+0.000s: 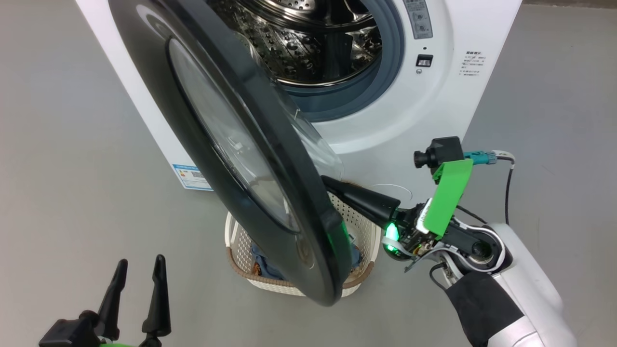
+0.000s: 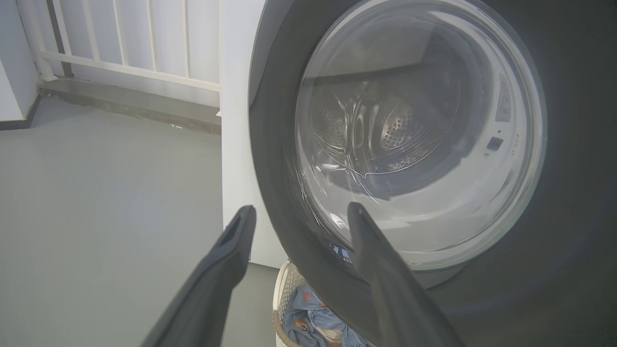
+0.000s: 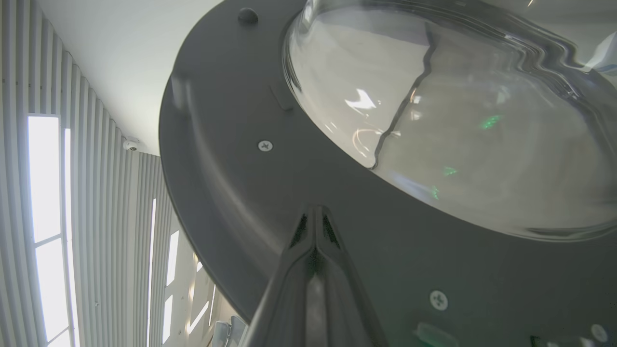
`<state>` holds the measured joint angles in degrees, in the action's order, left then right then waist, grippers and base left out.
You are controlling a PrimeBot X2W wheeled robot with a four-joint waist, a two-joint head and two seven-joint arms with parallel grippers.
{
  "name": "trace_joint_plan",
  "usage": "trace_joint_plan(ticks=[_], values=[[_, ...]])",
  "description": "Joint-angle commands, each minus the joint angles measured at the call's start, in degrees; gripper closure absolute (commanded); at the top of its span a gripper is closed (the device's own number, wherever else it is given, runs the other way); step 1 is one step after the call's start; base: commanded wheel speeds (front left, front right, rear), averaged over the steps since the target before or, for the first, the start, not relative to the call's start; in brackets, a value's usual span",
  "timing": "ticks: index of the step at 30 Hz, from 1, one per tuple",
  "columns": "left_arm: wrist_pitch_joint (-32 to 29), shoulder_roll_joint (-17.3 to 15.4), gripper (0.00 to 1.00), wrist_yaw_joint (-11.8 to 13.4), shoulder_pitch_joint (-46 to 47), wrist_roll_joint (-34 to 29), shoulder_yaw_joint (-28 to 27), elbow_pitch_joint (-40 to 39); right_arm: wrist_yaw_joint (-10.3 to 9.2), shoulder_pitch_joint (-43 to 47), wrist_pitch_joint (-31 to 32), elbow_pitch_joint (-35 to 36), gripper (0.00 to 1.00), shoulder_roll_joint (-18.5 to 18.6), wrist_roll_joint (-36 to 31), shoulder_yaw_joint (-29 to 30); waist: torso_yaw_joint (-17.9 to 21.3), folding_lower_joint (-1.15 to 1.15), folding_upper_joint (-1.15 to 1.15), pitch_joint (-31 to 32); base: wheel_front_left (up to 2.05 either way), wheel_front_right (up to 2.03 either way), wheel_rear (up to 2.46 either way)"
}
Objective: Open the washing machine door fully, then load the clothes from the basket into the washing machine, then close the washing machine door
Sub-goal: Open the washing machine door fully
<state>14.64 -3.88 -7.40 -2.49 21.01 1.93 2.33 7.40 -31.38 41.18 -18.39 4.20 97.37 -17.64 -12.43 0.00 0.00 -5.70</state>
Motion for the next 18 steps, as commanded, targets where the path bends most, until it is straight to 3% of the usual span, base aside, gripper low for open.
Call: trace_joint_plan(ticks=[1,18], values=[[0.4,-0.2,0.00,-0.1,0.6,-0.1,-1.7,-1.0,0.09,0.8,-0.3,2.0,1.00,-1.3,0.7,-1.9,-0.2,0.00,0.00,0.2,0.00,0.00,0.00],[0.4,0.1,0.00,-0.1,0.7,-0.2,-1.7,-1.5,0.09,0.9,-5.5,3.1,1.00,-1.3,5.7,-11.3,-0.7,0.00,0.00,0.4,0.00,0.00,0.00]])
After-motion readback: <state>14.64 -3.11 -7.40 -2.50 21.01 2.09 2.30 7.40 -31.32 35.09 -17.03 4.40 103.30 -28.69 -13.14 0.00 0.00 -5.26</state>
